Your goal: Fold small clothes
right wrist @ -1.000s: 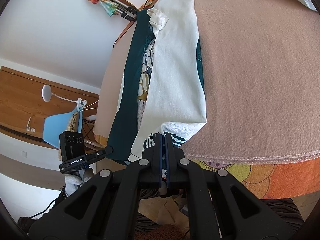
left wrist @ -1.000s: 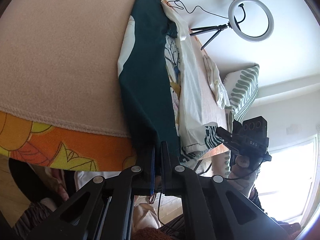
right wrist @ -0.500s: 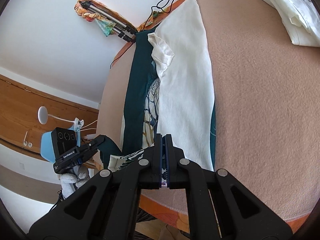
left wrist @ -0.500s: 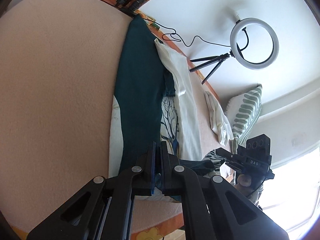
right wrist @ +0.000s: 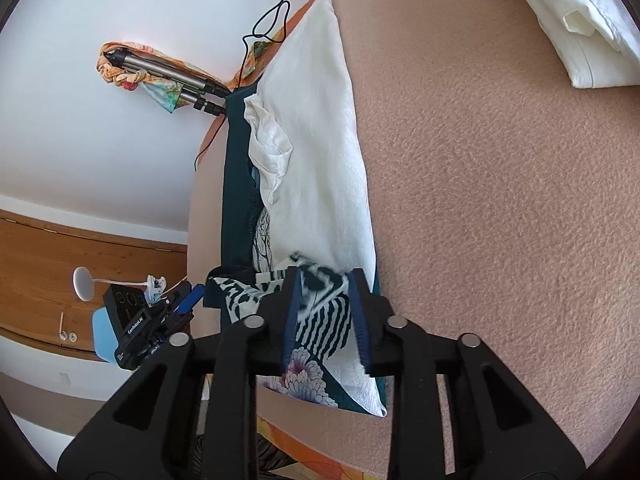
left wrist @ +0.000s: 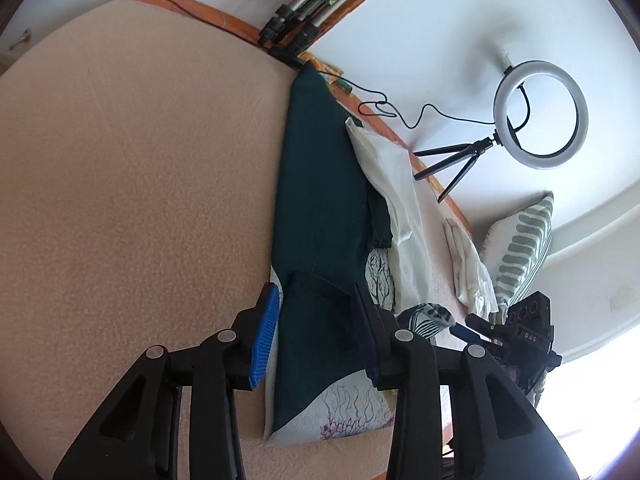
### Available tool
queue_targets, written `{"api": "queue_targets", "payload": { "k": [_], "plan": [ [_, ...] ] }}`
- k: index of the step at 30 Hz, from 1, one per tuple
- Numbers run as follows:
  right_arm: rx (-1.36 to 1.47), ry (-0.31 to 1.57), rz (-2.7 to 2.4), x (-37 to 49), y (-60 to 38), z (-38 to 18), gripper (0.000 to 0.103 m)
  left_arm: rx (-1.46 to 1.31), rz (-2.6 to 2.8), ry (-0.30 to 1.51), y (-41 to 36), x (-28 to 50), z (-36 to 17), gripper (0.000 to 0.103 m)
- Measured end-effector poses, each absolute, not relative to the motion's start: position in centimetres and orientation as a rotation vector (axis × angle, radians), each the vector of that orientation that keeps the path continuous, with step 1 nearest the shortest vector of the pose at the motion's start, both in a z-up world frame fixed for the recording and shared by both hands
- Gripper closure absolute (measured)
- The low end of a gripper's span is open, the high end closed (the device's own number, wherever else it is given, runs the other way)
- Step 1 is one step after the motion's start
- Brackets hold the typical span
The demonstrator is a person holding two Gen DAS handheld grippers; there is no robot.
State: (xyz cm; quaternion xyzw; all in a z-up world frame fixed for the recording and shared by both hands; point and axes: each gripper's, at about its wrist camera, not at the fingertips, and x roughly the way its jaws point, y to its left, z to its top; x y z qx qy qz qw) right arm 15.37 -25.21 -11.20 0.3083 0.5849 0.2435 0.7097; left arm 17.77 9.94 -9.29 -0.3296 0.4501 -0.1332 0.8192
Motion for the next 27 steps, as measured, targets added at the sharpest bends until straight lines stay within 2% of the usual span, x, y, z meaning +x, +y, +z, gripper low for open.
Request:
{"api": "queue_targets", "payload": {
  "k": [2,7,12,20,27],
  "plan": [
    [0.686,1.273,0.569,15.3,-25.7,-10.4,0.048,-0.662,-0.282,0.932,10.1,17.4,-8.8,0.067],
    [0.499,1.185,0.541,14.6,-25.1,-8.6,0.048,-0.483,-0.315,0.964,8.5,17.4,-9.8,0.067],
    [0.324,1.193,0.566,13.8,-22.4,-9.1,0.062,-0.302,-0.316,1.0,5.9,17.8,-10.9,0.067],
    [0.162,1.205,0.558,13.3,-20.4,-10.3,0.064,-0.212,-0.314,0.997,4.4,17.9,-11.3,0.067],
    [0.135,1.229,0.546,13.3,-20.1,-11.2,0.064,-0.178,-0.306,1.003,3.9,18.0,-11.7,0.067]
  ]
}}
